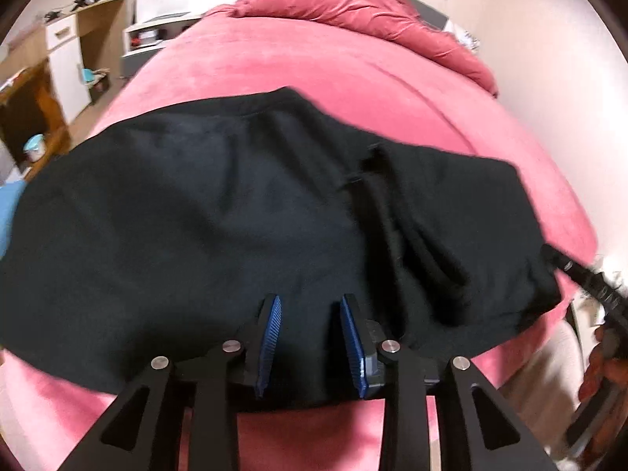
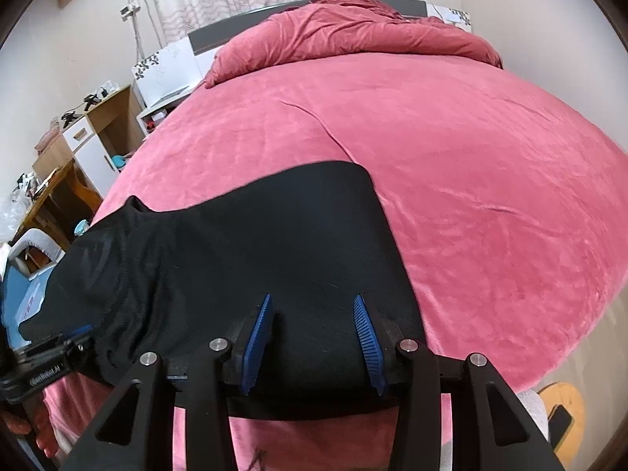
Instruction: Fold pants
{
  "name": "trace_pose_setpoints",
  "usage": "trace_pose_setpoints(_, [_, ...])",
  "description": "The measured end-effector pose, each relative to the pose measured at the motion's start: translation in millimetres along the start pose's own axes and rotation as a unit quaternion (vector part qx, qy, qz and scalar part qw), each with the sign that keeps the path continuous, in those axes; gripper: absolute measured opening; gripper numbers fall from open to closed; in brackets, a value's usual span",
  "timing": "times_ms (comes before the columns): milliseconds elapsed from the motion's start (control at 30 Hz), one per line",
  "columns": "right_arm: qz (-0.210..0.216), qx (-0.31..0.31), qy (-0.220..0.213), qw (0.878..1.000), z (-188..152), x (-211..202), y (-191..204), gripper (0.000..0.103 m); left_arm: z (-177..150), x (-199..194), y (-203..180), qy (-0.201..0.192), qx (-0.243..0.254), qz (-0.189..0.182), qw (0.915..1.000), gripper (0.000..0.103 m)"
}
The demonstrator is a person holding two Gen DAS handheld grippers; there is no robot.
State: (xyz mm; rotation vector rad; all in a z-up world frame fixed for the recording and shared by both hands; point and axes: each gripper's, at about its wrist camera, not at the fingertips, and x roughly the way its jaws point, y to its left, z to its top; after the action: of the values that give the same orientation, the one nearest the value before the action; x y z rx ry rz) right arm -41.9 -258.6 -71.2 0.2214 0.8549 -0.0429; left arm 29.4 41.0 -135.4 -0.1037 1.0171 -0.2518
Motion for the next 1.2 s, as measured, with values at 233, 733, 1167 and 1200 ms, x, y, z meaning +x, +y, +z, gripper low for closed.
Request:
trace_pose_setpoints(233, [0.068, -0.044, 0.0, 0.997, 6, 11, 44, 0.044, -17, -29, 47, -0.016, -0.066, 0.009, 0.9976, 0.033])
trace_pose_setpoints(733, [0.105, -0.17, 0.016, 0.98, -34, 53, 130, 0.044, -42, -64, 131, -0.036, -0.253, 0.062, 0.9648, 0.035])
trace_pose_setpoints(1167, [0.151, -0.114, 0.006, 0.982, -34, 52, 105, 0.044, -35, -49, 204, -0.02, -0.408, -0.055, 0.9113, 0.045])
trace_pose_setpoints(1200, [0.152, -0.113, 0.006, 0.982, -35, 52, 104, 0.044, -34, -47, 214, -0.024, -0.427, -0.06, 0.902, 0.045])
